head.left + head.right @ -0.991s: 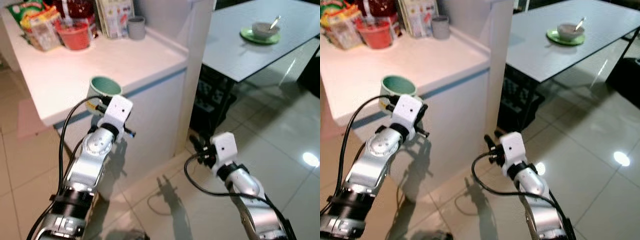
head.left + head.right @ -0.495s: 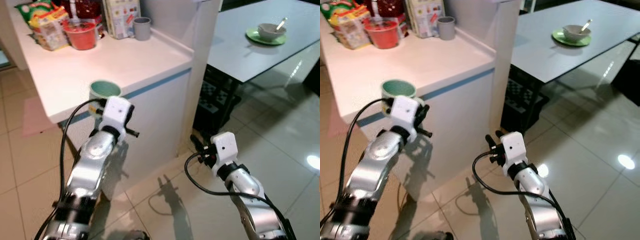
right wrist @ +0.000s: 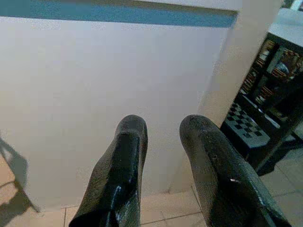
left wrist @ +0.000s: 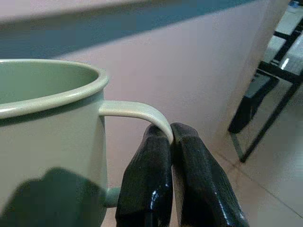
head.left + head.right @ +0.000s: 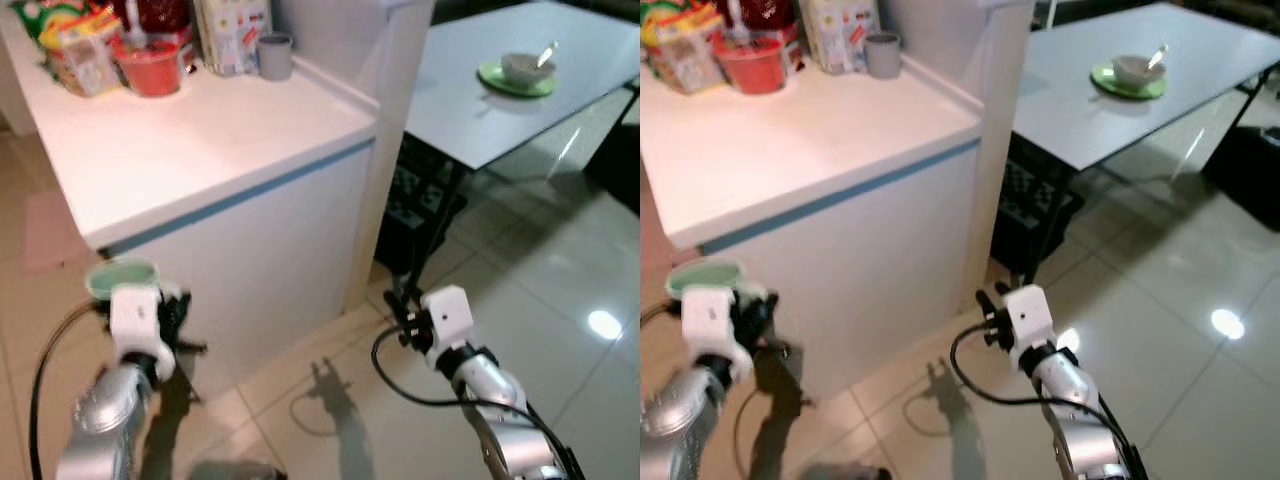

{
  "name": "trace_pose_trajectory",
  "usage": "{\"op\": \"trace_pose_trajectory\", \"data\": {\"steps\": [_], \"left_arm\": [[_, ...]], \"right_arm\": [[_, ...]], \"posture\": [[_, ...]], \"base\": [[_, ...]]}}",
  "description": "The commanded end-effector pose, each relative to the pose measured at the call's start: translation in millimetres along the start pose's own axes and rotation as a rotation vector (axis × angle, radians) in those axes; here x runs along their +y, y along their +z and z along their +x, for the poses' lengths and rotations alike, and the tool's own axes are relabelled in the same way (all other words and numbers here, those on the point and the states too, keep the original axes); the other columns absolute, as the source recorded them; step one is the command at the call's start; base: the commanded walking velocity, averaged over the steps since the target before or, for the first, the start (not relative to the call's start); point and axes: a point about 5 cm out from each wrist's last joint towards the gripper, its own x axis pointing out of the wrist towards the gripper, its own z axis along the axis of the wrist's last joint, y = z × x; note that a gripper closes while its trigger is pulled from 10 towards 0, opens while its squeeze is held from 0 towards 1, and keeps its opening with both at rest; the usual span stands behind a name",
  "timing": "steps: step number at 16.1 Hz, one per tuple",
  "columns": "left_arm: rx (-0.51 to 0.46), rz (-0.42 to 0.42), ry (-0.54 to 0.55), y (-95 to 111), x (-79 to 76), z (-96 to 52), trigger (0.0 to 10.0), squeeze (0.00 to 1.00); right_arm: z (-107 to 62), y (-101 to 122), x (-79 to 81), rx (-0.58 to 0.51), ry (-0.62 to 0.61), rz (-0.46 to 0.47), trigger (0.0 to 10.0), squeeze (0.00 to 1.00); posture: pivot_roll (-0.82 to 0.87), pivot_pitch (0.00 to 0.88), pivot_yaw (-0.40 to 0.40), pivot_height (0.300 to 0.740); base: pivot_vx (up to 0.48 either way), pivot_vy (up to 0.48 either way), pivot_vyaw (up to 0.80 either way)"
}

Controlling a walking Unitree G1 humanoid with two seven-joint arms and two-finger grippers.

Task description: Setting the table

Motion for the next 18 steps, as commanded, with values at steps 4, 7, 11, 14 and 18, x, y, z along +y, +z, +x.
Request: {"op": "trace_pose_trajectory", "data": {"steps": [4, 7, 11, 14, 18], "left_arm": [[-0.135, -0.127, 0.023, 20.8, -15.3, 1.5, 10.0, 0.0], [-0.209, -0.127, -0.012, 33.4, -28.9, 10.7, 10.0, 0.0], [-0.191, -0.123, -0.013, 28.1, -29.8, 14.0, 10.0, 0.0], [-0.195, -0.121, -0.062, 27.0, -46.6, 16.2, 10.0, 0.0], [-0.202, -0.111, -0.084, 32.4, -47.3, 22.8, 10.0, 0.0]], "right_arm": [[9.7, 9.6, -6.9, -0.071, -0.025, 0.032, 10.0, 0.0], [16.4, 19.6, -4.7, -0.136, -0.041, 0.072, 10.0, 0.0], [11.7, 11.7, -13.8, -0.103, -0.018, 0.037, 10.0, 0.0], [18.1, 18.0, -6.8, -0.138, 0.051, 0.059, 10.0, 0.0], [18.8, 21.0, -2.1, -0.156, 0.078, 0.065, 10.0, 0.0]], "posture": [[0.16, 0.0, -0.069, 0.74], [0.15, 0.0, -0.069, 0.74], [0.14, 0.0, -0.076, 0.74], [0.12, 0.0, -0.068, 0.74], [0.1, 0.0, -0.036, 0.74]], "base": [[0.0, 0.0, 0.0], [0.0, 0.0, 0.0], [0.0, 0.0, 0.0], [0.0, 0.0, 0.0], [0.0, 0.0, 0.0]]}}
